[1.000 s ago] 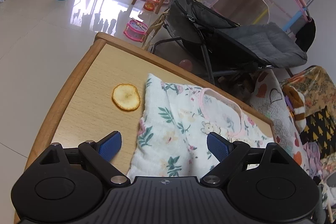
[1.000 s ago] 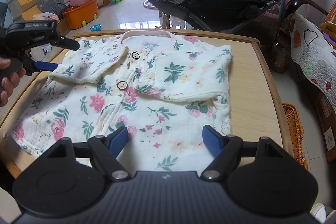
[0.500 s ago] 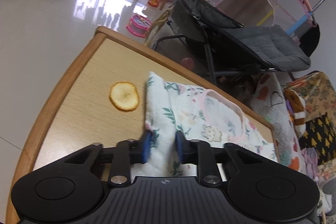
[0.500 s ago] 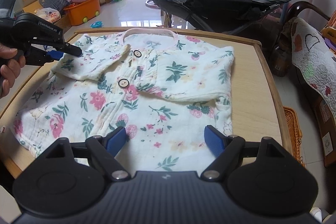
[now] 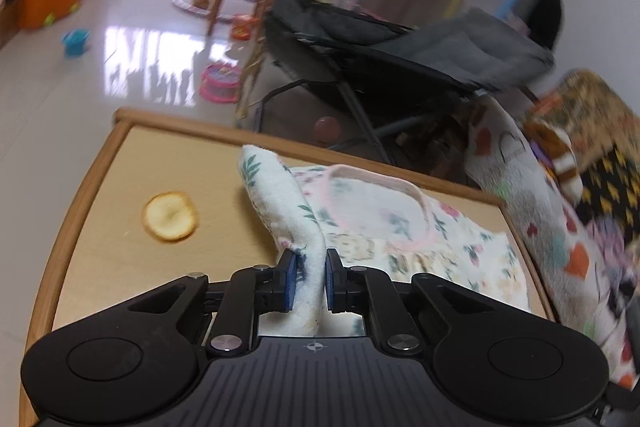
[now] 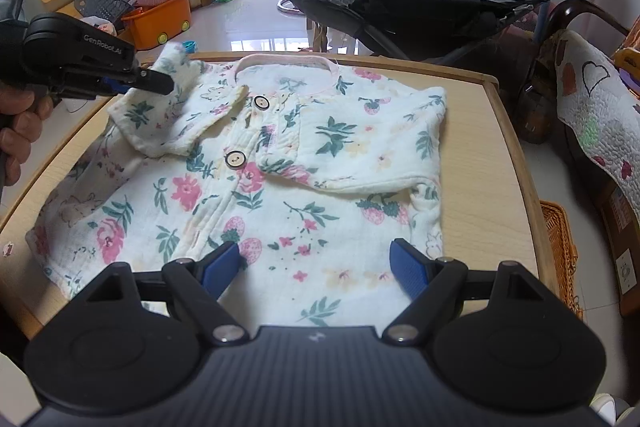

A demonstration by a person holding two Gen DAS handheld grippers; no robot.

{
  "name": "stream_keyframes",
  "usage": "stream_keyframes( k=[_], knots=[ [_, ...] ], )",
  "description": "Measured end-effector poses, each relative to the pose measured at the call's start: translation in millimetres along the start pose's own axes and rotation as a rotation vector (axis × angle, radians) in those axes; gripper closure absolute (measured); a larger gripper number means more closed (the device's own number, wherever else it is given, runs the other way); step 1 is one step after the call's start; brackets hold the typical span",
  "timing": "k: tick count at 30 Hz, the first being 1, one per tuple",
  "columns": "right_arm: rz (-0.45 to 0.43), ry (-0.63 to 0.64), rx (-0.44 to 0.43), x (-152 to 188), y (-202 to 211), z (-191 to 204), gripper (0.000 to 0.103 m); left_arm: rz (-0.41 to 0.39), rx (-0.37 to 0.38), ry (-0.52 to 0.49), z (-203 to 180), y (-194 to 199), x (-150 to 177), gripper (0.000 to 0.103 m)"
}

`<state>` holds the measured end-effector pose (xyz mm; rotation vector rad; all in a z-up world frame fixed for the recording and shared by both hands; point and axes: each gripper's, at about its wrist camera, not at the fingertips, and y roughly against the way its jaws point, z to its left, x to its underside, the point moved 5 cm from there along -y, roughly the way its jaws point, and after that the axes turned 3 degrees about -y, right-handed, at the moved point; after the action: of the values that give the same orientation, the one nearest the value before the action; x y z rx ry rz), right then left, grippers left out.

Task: Fold clothes
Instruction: 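Lift the side edge with the left gripper and fold it toward the buttons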

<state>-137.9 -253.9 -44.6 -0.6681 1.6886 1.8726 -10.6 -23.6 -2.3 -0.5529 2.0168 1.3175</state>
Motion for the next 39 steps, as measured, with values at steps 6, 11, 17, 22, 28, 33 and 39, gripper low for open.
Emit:
stream_keyframes(
  k=[6, 11, 17, 22, 28, 33, 39],
  knots=[
    [0.002, -0.003, -0.001, 0, 1, 0, 0.021, 0.071, -0.001, -0.143, -24, -7, 4, 0.089],
    [0.003, -0.006, 0.000, 0, 1, -1, 0.021, 0.103, -0.001, -0.103, -22, -14, 5, 0.089],
    [0.003, -0.007, -0.001, 1, 2, -1, 0.021, 0.111, 0.010, -0.054, -20, -17, 8, 0.089],
    [0.003, -0.003, 0.000, 1, 2, -2, 0.021, 0.096, 0.036, 0.072, -19, -25, 11, 0.089],
    [0.004, -0.001, 0.002, 1, 2, -2, 0.021, 0.079, 0.055, 0.154, -29, -34, 16, 0.089],
    [0.004, 0.002, 0.003, 1, 3, -2, 0.021, 0.091, 0.051, 0.216, -34, -42, 21, 0.089],
    [0.004, 0.005, 0.003, 1, 2, -2, 0.021, 0.087, 0.051, 0.238, -35, -47, 26, 0.085]
  ],
)
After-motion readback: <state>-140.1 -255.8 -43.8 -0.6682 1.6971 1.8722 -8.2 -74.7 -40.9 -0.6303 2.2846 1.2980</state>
